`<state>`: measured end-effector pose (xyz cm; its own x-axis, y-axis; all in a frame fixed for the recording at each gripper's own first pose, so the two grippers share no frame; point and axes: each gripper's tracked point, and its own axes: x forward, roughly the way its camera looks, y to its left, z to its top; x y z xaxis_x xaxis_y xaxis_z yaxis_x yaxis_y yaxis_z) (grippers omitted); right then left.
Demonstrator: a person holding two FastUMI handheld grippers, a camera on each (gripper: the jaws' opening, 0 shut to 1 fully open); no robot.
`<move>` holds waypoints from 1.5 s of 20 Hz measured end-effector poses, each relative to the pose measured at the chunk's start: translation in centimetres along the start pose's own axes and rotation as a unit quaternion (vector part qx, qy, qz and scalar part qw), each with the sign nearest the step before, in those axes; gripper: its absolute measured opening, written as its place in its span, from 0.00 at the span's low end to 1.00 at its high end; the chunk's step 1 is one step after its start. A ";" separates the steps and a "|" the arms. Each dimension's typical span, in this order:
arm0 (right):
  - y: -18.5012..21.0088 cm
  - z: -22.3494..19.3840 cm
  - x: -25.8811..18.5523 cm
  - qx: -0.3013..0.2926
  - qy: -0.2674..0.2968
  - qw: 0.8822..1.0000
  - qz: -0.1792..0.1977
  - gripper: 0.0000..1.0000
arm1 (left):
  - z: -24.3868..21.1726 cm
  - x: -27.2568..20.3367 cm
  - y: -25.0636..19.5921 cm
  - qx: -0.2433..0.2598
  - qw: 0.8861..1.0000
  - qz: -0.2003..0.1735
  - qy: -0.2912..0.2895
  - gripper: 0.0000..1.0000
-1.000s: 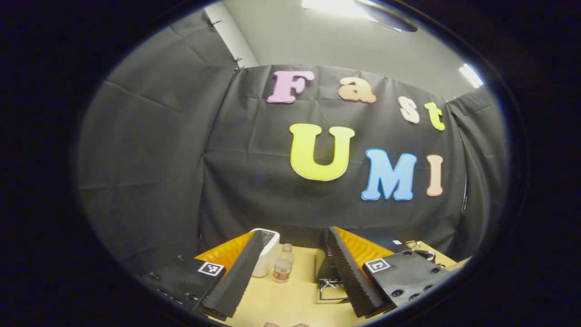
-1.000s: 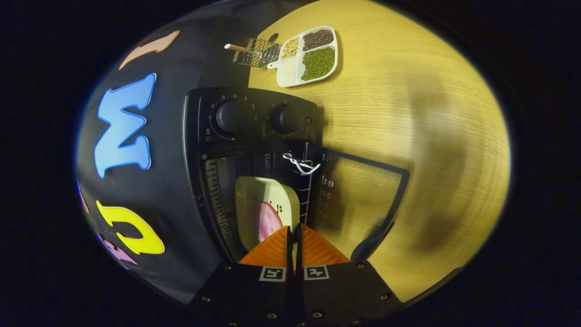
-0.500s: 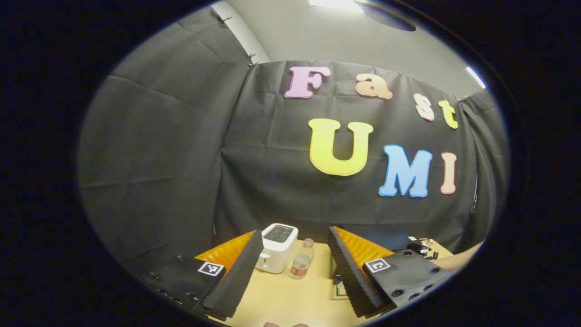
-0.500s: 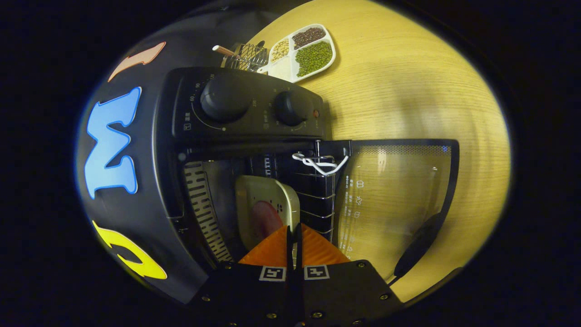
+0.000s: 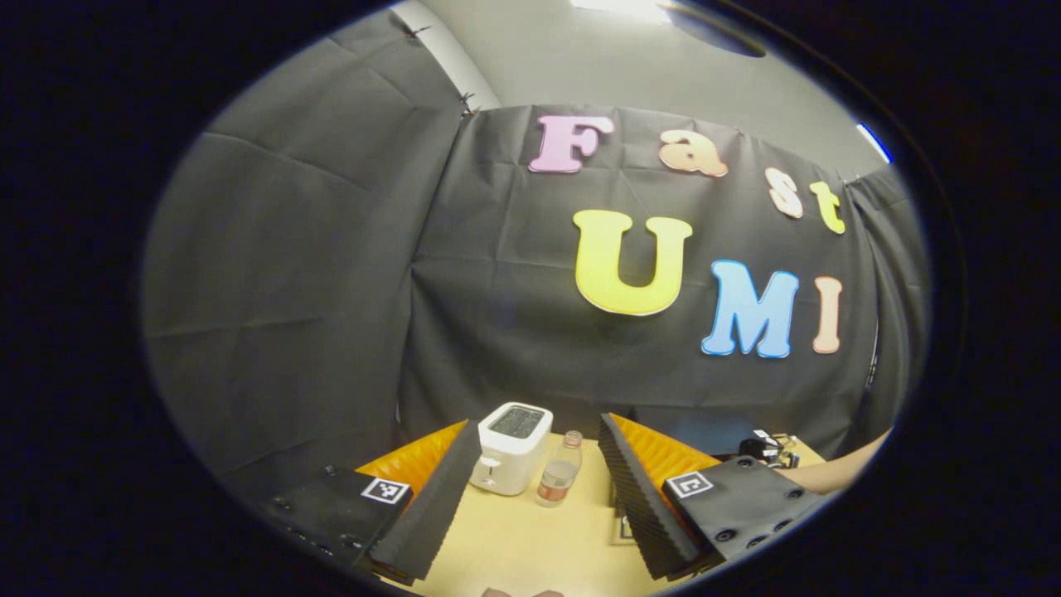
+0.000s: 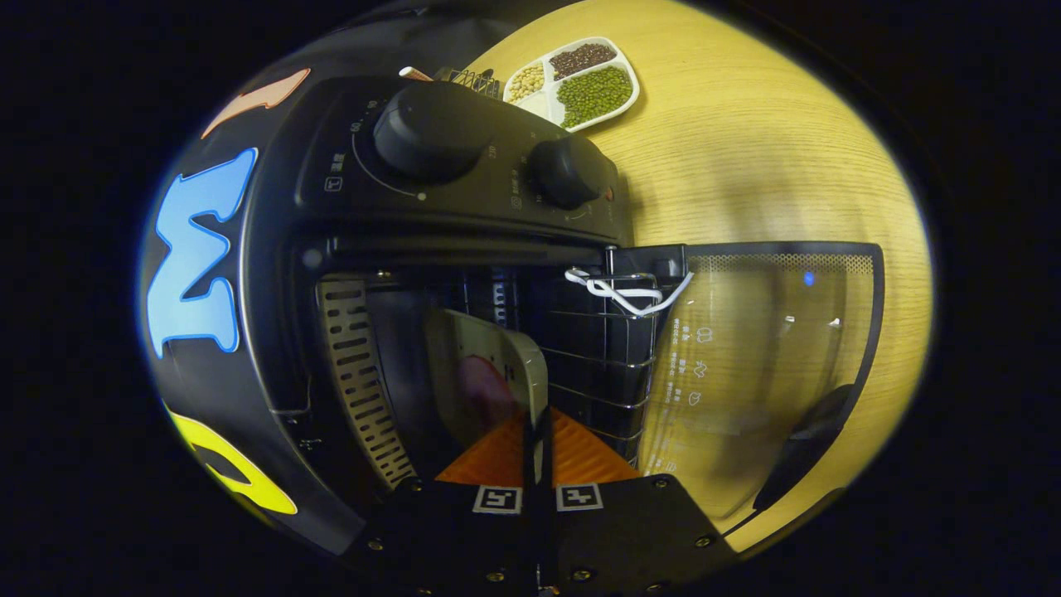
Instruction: Open the electric oven with the left hand, put the food in, and close the electric oven.
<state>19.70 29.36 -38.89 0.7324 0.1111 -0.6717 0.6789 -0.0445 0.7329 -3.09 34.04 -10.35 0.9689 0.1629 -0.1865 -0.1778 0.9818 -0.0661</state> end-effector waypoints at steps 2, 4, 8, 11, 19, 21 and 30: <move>0.7 -0.1 -0.9 -0.032 0.012 0.999 0.019 0.06 | 0.0 0.4 -1.3 0.003 1.000 -0.011 0.002 1.00; 0.4 -0.2 -1.9 -0.068 0.023 0.997 0.016 0.17 | 0.2 0.6 -2.8 0.006 1.000 -0.025 0.001 1.00; -0.3 0.0 -3.6 -0.166 0.043 0.985 0.009 0.29 | 0.1 1.0 -6.8 0.008 0.998 -0.059 0.002 0.97; -1.3 1.2 -6.4 -0.267 0.048 0.962 0.011 0.29 | 0.0 1.4 -9.9 0.007 0.996 -0.083 0.002 1.00; -0.2 5.4 -15.0 -0.516 0.014 0.854 0.062 0.30 | 0.3 1.2 -18.0 0.013 0.989 -0.144 0.000 1.00; 0.6 6.6 -17.6 -0.560 -0.007 0.825 0.078 0.30 | 0.5 0.9 -19.8 0.014 0.988 -0.156 -0.001 1.00; 9.7 12.0 -31.6 -0.649 -0.166 0.715 0.201 0.30 | -0.2 0.1 -25.8 0.028 0.983 -0.183 0.016 1.00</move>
<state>3.75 13.53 -11.90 0.9732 0.0971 -0.2085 -0.0518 0.9758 0.2126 1.55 8.67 -8.88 0.9598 -0.2050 -0.1915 0.1926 0.9779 -0.0816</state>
